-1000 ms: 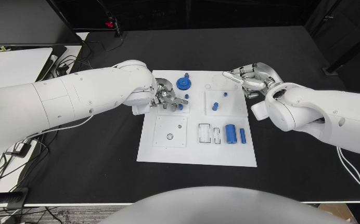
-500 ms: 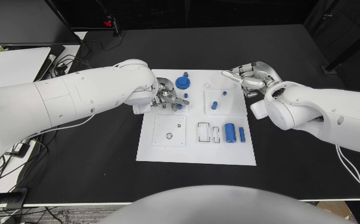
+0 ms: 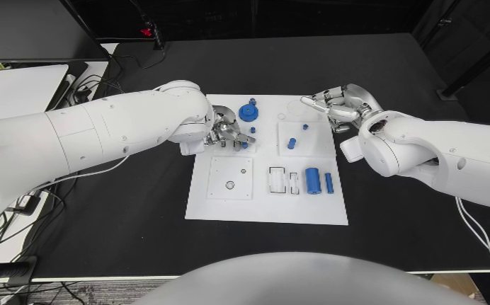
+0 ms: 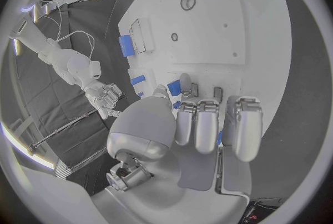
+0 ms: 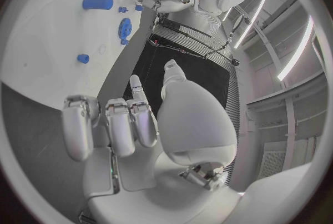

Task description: Assemble the parts on the task board

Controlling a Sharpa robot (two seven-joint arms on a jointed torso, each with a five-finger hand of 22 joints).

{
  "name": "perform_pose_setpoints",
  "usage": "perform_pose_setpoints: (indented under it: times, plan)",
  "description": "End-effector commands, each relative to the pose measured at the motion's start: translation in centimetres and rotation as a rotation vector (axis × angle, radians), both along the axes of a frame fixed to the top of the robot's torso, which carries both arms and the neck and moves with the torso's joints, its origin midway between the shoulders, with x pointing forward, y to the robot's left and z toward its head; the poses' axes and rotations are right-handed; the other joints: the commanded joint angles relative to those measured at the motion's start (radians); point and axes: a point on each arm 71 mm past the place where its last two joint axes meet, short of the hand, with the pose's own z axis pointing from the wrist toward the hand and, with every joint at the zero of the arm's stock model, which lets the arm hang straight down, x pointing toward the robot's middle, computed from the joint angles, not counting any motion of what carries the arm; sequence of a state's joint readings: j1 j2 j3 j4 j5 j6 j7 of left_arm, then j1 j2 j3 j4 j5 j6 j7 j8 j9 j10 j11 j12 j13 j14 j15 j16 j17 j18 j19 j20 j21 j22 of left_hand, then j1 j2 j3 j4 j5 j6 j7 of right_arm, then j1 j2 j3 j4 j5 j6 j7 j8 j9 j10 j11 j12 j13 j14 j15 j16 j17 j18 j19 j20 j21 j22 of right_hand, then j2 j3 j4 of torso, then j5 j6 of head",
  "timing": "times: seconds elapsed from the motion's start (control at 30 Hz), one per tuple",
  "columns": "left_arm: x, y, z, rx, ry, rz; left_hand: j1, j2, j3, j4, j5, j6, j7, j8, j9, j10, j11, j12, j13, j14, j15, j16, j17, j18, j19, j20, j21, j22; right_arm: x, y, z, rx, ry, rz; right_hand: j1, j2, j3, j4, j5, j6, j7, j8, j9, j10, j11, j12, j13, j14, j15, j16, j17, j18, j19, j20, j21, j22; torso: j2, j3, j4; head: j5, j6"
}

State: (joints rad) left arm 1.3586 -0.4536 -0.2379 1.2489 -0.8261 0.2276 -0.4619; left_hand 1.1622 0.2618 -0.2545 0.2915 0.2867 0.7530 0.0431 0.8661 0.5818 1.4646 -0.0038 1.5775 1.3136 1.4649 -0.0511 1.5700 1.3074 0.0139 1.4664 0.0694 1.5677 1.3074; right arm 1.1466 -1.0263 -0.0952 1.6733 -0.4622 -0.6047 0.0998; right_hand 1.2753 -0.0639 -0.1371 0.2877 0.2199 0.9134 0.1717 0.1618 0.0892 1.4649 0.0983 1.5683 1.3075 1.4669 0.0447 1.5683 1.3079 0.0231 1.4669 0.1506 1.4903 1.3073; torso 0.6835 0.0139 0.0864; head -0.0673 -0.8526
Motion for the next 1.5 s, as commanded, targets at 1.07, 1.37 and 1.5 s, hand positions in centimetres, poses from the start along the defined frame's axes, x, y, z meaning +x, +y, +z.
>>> perform_pose_setpoints:
  times: [1.07, 1.37, 1.5]
  plan:
    - [0.2, 1.1, 0.5, -0.101, -0.036, -0.004, 0.218, -0.122, 0.493, 0.0, 0.234, 0.091, -0.002, -0.141, 0.149, 0.106, -0.013, -0.007, 0.257, 0.106, -0.017, 0.001, 0.263, -0.014, 0.104, -0.013, 0.003, 0.263, -0.3, -0.6, -1.0, -0.012, 0.034, -0.012, -0.001, 0.017, -0.007, 0.001, 0.01, -0.009, -0.001, 0.01, 0.001, 0.106, -0.003, 0.003, 0.263, 0.104, -0.005, 0.002, 0.263, 0.006, 0.017, -0.001, -0.007, 0.221, 0.0, 0.0, 0.0003, -0.01, 0.002]
    - [0.0, 2.7, 1.1, -0.141, -0.06, 0.006, 0.207, -0.134, 0.52, 0.0, 0.233, 0.098, -0.002, -0.149, 0.16, 0.106, -0.012, -0.007, 0.257, 0.106, -0.017, 0.001, 0.263, -0.014, 0.104, -0.013, 0.003, 0.263, -0.4, -0.8, -1.3, -0.015, 0.044, -0.018, -0.002, 0.017, -0.008, 0.002, 0.01, -0.01, -0.001, 0.01, 0.001, 0.106, -0.003, 0.003, 0.263, 0.104, -0.005, 0.002, 0.263, 0.007, 0.017, -0.001, -0.007, 0.22, -0.001, 0.0012, 0.0003, -0.008, 0.002]
    - [0.1, 3.5, 1.2, -0.14, -0.066, 0.021, 0.206, -0.135, 0.523, 0.001, 0.233, 0.099, -0.002, -0.15, 0.162, 0.106, -0.013, -0.007, 0.257, 0.106, -0.017, 0.001, 0.263, -0.014, 0.104, -0.013, 0.003, 0.263, -0.4, -0.8, -1.4, -0.015, 0.045, -0.018, -0.003, 0.019, -0.008, 0.002, 0.01, -0.01, -0.001, 0.011, 0.001, 0.106, -0.003, 0.003, 0.263, 0.104, -0.005, 0.002, 0.263, 0.007, 0.016, -0.001, -0.008, 0.22, 0.0, 0.0012, -0.0005, -0.006, 0.003]
